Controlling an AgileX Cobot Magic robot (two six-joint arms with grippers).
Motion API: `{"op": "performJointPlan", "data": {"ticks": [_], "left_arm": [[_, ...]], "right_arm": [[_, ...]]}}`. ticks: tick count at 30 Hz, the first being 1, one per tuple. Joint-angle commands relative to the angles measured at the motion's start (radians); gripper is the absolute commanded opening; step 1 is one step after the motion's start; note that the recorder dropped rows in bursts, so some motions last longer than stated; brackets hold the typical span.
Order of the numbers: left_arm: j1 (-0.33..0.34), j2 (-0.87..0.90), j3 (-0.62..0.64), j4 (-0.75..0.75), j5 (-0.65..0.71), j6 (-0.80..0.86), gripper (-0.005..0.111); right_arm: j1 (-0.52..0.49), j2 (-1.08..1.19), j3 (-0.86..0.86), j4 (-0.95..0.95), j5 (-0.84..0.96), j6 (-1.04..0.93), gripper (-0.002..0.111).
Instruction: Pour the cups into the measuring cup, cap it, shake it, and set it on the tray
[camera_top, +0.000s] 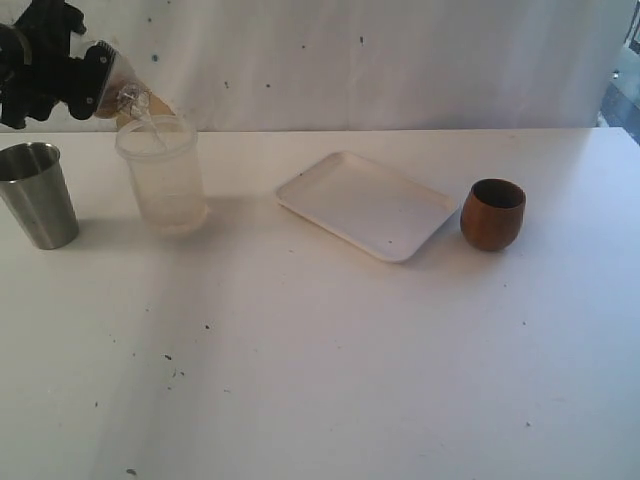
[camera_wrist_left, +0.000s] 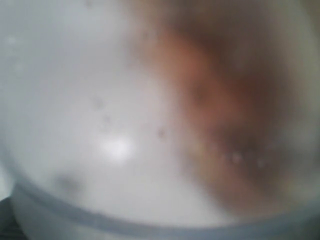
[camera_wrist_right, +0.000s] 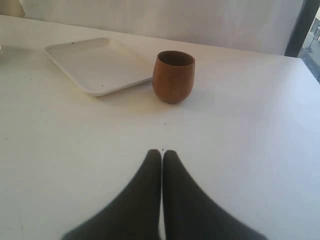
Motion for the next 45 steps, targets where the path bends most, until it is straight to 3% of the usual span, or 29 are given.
{"op": "performJointPlan", "data": {"ticks": [1, 27, 45], "left_arm": [[0.0, -0.017, -0.018, 0.014, -0.045, -0.015, 0.0], [0.0, -0.015, -0.027, 0.076, -0.063, -0.015, 0.0], [0.0, 0.022, -0.064, 0.12, 0.033, -0.018, 0.0]], "right_arm": [[0.002, -0.005, 0.001, -0.005, -0.011, 0.004, 0.001], [0.002, -0.005, 0.001, -0.005, -0.011, 0.004, 0.001], [0.002, -0.005, 0.001, -0.005, -0.011, 0.004, 0.001]]}}
